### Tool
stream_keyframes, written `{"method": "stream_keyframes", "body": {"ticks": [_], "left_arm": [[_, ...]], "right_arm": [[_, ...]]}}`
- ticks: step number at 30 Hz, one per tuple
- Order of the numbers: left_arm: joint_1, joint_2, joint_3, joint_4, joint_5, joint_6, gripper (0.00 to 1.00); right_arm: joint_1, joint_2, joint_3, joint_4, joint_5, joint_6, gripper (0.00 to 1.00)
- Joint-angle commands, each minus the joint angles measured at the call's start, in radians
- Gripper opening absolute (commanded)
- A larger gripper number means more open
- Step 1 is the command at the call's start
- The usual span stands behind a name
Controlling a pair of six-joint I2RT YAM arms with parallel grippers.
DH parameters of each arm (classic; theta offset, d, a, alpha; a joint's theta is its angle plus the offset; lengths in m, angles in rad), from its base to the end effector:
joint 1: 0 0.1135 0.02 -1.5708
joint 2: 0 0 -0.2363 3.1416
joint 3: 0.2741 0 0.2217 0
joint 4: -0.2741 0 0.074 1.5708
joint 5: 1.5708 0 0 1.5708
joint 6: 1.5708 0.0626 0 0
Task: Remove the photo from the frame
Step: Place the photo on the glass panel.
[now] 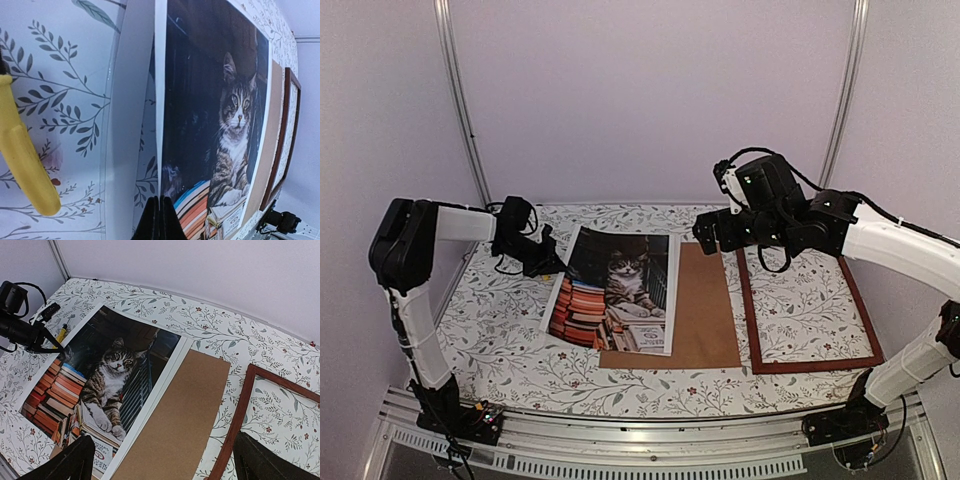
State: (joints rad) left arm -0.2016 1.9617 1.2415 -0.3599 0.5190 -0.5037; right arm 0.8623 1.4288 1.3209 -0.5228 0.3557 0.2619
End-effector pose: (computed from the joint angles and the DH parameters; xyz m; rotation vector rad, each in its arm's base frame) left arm 0.3568 -0.1046 0.1231 -0.2303 2.7137 -0.9121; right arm 0.2198 0.2230 0.3059 -0.4500 2.1204 0.2562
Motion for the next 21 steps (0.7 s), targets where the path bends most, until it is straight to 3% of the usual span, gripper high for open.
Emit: {"method": "stream_keyframes", "body": {"ticks": [1, 15, 21], "left_arm": [[0.011, 0.019, 0.03, -0.03, -0.023, 0.017, 0.0], [0.014, 0.032, 0.075, -0.085, -0.063, 0.043, 0.01], [0.015, 0.031, 0.091, -0.099, -0.076, 0.05, 0.2]], "right_arm": [[-0.008, -0.021, -0.005, 0.02, -0.01, -0.001, 0.99], [-0.008, -0.022, -0.003, 0.021, -0.015, 0.0, 0.99], [-0.008, -0.025, -0.006, 0.021, -0.017, 0.003, 0.99]]}}
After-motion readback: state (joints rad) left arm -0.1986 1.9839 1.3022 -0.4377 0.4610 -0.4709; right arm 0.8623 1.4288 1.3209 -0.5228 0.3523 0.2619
